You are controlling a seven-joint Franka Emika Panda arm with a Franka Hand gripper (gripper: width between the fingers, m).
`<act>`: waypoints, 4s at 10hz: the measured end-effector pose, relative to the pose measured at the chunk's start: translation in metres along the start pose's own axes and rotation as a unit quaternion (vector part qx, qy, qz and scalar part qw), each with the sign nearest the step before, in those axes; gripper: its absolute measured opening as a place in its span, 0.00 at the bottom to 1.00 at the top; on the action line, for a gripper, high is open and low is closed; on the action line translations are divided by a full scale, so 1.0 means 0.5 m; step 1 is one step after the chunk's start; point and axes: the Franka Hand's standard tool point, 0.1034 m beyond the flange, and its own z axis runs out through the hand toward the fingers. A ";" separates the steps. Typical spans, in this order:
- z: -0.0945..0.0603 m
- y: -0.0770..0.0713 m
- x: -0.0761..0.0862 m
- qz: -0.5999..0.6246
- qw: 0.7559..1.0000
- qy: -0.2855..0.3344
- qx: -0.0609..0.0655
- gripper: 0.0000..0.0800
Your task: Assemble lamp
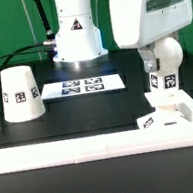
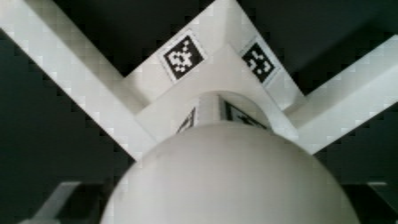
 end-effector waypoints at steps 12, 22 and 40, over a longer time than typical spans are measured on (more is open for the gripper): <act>0.000 0.010 0.000 0.581 0.814 0.019 -0.003 0.72; 0.008 -0.010 0.001 0.804 0.594 0.002 0.017 0.72; -0.001 -0.001 0.010 0.154 0.988 0.011 -0.003 0.87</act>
Offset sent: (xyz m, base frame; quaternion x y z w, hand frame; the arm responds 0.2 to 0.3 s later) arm -0.0062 0.0036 0.0019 -0.0169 0.0052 0.2238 0.9745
